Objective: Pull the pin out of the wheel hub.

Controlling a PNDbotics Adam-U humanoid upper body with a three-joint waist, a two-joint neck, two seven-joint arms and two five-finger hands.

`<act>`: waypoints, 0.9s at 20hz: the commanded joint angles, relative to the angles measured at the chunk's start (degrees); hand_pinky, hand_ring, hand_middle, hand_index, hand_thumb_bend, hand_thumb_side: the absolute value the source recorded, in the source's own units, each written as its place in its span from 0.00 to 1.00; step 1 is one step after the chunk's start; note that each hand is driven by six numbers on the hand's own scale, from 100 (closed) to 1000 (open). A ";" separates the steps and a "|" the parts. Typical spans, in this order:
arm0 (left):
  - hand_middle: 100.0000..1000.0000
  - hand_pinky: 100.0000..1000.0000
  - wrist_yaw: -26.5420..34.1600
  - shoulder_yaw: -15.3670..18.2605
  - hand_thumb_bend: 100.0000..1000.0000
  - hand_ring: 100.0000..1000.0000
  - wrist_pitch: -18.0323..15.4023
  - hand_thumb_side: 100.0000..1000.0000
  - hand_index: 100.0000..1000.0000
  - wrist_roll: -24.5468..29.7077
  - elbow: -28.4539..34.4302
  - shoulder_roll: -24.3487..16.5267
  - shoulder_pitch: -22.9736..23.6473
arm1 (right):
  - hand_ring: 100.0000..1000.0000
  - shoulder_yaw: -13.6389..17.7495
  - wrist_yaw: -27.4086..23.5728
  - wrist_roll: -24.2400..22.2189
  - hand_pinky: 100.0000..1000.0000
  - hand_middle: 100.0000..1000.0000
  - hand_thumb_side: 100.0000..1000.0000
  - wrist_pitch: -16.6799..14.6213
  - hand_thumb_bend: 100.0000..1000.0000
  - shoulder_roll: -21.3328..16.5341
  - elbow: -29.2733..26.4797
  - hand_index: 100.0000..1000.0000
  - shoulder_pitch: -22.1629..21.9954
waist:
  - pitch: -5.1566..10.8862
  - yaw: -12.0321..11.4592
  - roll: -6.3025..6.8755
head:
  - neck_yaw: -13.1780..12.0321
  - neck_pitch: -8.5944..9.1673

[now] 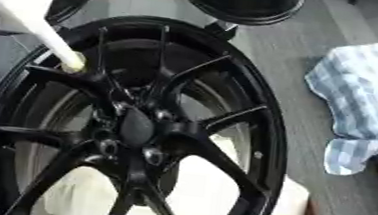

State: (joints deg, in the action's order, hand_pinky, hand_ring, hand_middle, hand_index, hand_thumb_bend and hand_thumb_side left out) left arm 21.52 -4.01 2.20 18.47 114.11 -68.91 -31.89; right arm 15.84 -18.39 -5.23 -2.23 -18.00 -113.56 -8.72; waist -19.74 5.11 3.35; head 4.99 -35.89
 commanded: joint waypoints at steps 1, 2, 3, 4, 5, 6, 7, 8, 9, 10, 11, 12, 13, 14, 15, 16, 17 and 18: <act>0.24 0.81 2.35 6.12 0.00 0.40 0.23 0.17 0.29 -4.83 0.48 -4.43 4.31 | 0.66 0.97 -0.53 0.49 0.85 0.61 0.39 -0.42 0.00 -0.84 -1.03 0.52 -0.54 | 1.38 -0.73 -0.41 | 0.99 -0.51; 0.24 0.81 2.74 7.64 0.00 0.40 0.50 0.17 0.29 -6.41 0.48 -4.80 6.71 | 0.66 1.15 -0.54 0.65 0.85 0.61 0.39 -0.55 0.00 -0.73 -1.03 0.52 -0.70 | 1.43 -1.14 -0.55 | 1.32 -0.58; 0.24 0.81 2.97 9.06 0.00 0.40 0.95 0.17 0.29 -8.01 0.48 -4.93 9.14 | 0.66 1.34 -0.55 0.85 0.85 0.61 0.39 -0.66 0.00 -0.58 -1.03 0.52 -0.85 | 1.48 -1.57 -0.73 | 1.69 -0.64; 0.24 0.81 3.12 10.29 0.00 0.40 1.34 0.17 0.29 -9.39 0.48 -4.88 11.35 | 0.66 1.48 -0.62 1.01 0.85 0.61 0.39 -0.77 0.00 -0.45 -1.03 0.52 -0.97 | 1.52 -1.93 -0.90 | 1.95 -0.66; 0.24 0.81 2.93 11.42 0.00 0.40 1.89 0.17 0.29 -10.68 0.48 -4.73 13.47 | 0.66 1.59 -0.67 1.13 0.85 0.61 0.39 -0.87 0.00 -0.36 -1.03 0.52 -1.07 | 1.57 -2.29 -1.08 | 2.18 -0.66; 0.24 0.81 2.52 12.37 0.00 0.40 2.42 0.17 0.29 -11.88 0.48 -4.43 15.45 | 0.66 1.67 -0.72 1.21 0.85 0.61 0.39 -0.95 0.00 -0.28 -1.03 0.52 -1.15 | 1.61 -2.60 -1.26 | 2.38 -0.65; 0.24 0.81 2.00 13.24 0.00 0.40 3.15 0.17 0.29 -13.08 0.48 -3.94 17.53 | 0.66 1.74 -0.78 1.27 0.85 0.61 0.39 -1.04 0.00 -0.19 -1.03 0.52 -1.25 | 1.66 -2.92 -1.48 | 2.62 -0.66; 0.24 0.81 1.63 13.92 0.00 0.40 3.86 0.17 0.30 -14.02 0.48 -3.37 19.28 | 0.66 1.79 -0.84 1.31 0.85 0.61 0.39 -1.13 0.00 -0.11 -1.03 0.52 -1.33 | 1.70 -3.15 -1.68 | 2.78 -0.68; 0.24 0.81 1.41 14.50 0.00 0.40 4.56 0.17 0.30 -14.75 0.48 -2.78 20.80 | 0.66 1.85 -0.90 1.35 0.85 0.61 0.39 -1.23 0.00 -0.05 -1.03 0.52 -1.41 | 1.74 -3.34 -1.88 | 2.89 -0.74; 0.24 0.81 1.21 15.00 0.00 0.40 5.22 0.17 0.30 -15.33 0.48 -2.24 22.09 | 0.66 1.89 -0.97 1.38 0.85 0.61 0.39 -1.35 0.00 0.00 -1.03 0.52 -1.49 | 1.78 -3.48 -2.05 | 2.95 -0.80; 0.24 0.81 1.04 15.39 0.00 0.41 5.80 0.17 0.30 -15.79 0.48 -1.69 23.22 | 0.66 1.94 -1.05 1.41 0.85 0.61 0.39 -1.48 0.00 0.05 -1.03 0.52 -1.55 | 1.81 -3.62 -2.22 | 2.99 -0.88; 0.24 0.81 0.86 15.66 0.00 0.41 6.21 0.17 0.30 -16.06 0.48 -1.18 24.17 | 0.66 1.99 -1.13 1.43 0.85 0.61 0.39 -1.59 0.00 0.12 -1.03 0.52 -1.61 | 1.82 -3.73 -2.37 | 3.04 -0.97; 0.24 0.81 0.54 15.81 0.00 0.41 6.45 0.17 0.30 -16.11 0.48 -0.70 24.99 | 0.66 2.02 -1.19 1.45 0.85 0.61 0.39 -1.66 0.00 0.19 -1.03 0.52 -1.66 | 1.82 -3.83 -2.53 | 3.10 -1.04; 0.24 0.81 0.02 15.90 0.00 0.41 6.57 0.17 0.30 -16.05 0.48 -0.28 25.72 | 0.66 2.02 -1.25 1.44 0.85 0.61 0.39 -1.70 0.00 0.26 -1.03 0.52 -1.67 | 1.81 -3.90 -2.66 | 3.13 -1.07; 0.24 0.81 -0.59 15.99 0.00 0.41 6.71 0.17 0.31 -16.08 0.48 0.15 26.36 | 0.66 2.00 -1.29 1.42 0.85 0.61 0.39 -1.71 0.00 0.31 -1.03 0.52 -1.68 | 1.79 -3.97 -2.80 | 3.16 -1.08; 0.24 0.81 -1.13 16.11 0.00 0.41 6.88 0.17 0.31 -16.21 0.48 0.59 26.94 | 0.66 1.98 -1.31 1.38 0.85 0.61 0.39 -1.72 0.00 0.37 -1.03 0.52 -1.69 | 1.77 -4.02 -2.91 | 3.17 -1.08; 0.24 0.81 -1.54 16.18 0.00 0.41 7.04 0.17 0.31 -16.32 0.48 0.99 27.46 | 0.66 1.98 -1.30 1.35 0.85 0.61 0.39 -1.73 0.00 0.44 -1.03 0.52 -1.71 | 1.74 -4.07 -2.99 | 3.17 -1.07; 0.25 0.81 -1.89 16.18 0.00 0.42 7.22 0.17 0.33 -16.31 0.48 1.34 27.96 | 0.66 2.01 -1.28 1.37 0.85 0.61 0.39 -1.72 0.00 0.53 -1.03 0.52 -1.73 | 1.70 -4.15 -3.07 | 3.18 -1.06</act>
State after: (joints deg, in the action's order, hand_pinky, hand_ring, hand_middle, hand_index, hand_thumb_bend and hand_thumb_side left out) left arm 20.33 10.65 9.14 2.36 114.11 -66.56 -3.75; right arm 17.30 -19.14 -3.85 -3.71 -16.87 -113.56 -10.18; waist -19.18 1.02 0.19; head 8.03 -36.71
